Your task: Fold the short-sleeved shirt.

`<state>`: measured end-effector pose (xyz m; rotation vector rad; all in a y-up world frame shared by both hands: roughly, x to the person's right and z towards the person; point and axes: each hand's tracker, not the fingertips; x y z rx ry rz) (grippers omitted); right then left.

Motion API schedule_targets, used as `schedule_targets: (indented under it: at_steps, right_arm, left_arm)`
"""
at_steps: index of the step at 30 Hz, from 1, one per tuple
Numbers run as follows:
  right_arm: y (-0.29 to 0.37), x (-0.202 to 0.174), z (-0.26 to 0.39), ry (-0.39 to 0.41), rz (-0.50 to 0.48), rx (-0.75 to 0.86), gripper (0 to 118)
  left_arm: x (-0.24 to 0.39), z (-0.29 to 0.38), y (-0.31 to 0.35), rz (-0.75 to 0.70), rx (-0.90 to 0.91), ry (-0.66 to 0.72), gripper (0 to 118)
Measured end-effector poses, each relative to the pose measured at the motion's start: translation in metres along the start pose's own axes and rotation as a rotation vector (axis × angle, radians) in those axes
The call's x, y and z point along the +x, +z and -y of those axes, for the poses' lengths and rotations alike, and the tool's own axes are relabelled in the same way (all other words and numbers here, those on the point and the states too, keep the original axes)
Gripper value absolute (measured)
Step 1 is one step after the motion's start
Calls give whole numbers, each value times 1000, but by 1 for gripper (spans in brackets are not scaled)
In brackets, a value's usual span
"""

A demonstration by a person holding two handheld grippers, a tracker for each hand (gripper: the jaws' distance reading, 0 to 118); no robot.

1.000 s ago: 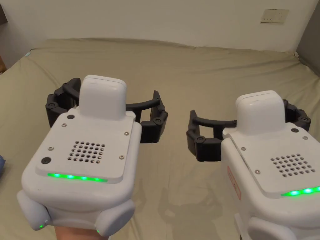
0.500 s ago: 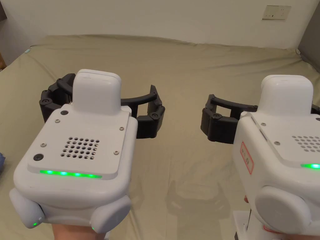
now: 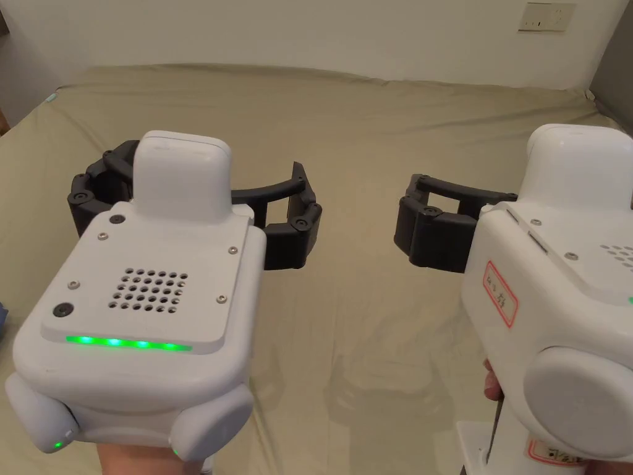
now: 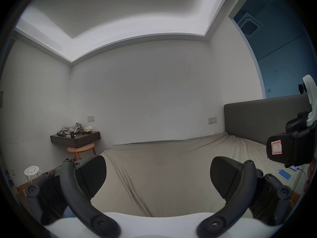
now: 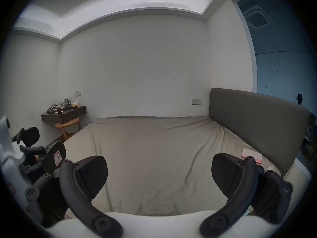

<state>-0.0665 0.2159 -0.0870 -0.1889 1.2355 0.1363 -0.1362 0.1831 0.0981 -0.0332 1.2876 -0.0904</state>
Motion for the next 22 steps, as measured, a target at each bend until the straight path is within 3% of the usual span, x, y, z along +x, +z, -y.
schedule_targets:
  at_steps: [3,12,15,19,22]
  right_arm:
    - [2,0,1,-8,-53,9,118]
    - [-13,21,9,-32,9,10,118]
    - [-13,24,13,48,21,85,118]
    - [-12,20,24,214,48,174,118]
    - [-14,15,28,243,66,168,118]
  left_arm:
    - [1,0,-1,1,-3,-4,117]
    - [4,1,-2,9,-9,-11,117]
    - [6,1,-3,8,-8,-15,117]
    - [6,0,-3,9,0,-11,117]
    - [7,-1,-3,11,2,-10,117]
